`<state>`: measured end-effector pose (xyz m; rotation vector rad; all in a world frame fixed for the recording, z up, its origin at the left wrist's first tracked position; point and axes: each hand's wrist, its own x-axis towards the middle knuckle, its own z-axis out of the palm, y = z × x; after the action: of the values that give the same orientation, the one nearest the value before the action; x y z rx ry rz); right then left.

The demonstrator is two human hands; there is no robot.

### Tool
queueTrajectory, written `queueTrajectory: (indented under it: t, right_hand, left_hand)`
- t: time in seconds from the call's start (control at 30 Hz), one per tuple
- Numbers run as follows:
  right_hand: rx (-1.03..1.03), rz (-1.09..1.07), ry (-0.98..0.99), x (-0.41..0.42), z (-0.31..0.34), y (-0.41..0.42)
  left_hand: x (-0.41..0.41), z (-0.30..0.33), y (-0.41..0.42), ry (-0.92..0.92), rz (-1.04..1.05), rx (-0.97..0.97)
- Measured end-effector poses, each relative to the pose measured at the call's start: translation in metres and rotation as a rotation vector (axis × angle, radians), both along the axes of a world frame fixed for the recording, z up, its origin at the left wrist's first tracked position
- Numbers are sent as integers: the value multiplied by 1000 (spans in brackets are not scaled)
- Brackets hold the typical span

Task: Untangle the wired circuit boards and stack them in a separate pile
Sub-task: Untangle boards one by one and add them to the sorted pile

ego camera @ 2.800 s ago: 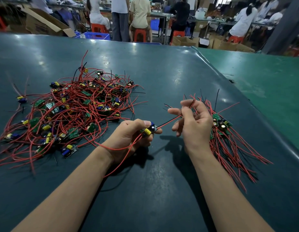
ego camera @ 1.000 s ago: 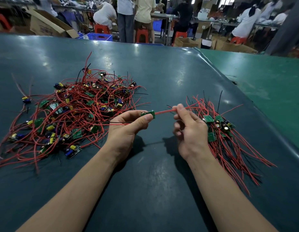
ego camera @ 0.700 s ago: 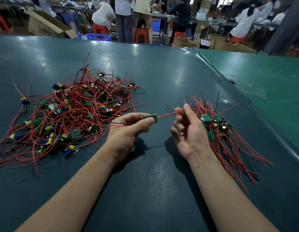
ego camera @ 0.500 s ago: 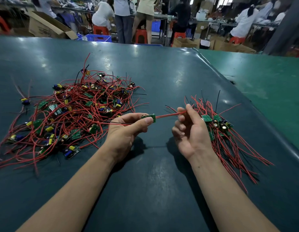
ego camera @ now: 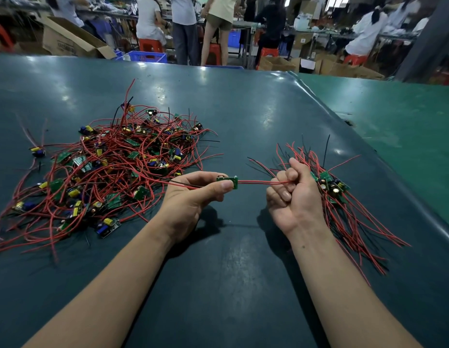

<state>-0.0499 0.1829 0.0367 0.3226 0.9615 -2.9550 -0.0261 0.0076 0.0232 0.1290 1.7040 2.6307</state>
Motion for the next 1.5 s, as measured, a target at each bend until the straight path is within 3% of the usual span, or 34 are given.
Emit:
queueTrajectory:
  t: [0.6,0.77,0.9,1.03,1.17,1.4,1.5]
  right_hand:
    - [-47,-84,-1,-1,-1,5]
    - [322,77,25,4,-3,-6]
    - [529,303,115,18,-8,-32]
    - [555,217,112,17,-8,-32]
    - [526,66,138,11,-5,-23]
    - [211,-318,63,1,1,6]
    - [247,-240,15,4,0,2]
  left_hand:
    - [-2,1,-3,-25,-45,31]
    - [-7,2,-6,-75,107,172]
    - [-5,-2,-2,-40,91,79]
    - [-5,-5,-2,1,46,-23]
    - [-6,-3,-1,-1,42,-2]
    - [-5,2,-2,16,36,94]
    - [-6,4,-7,15,66,189]
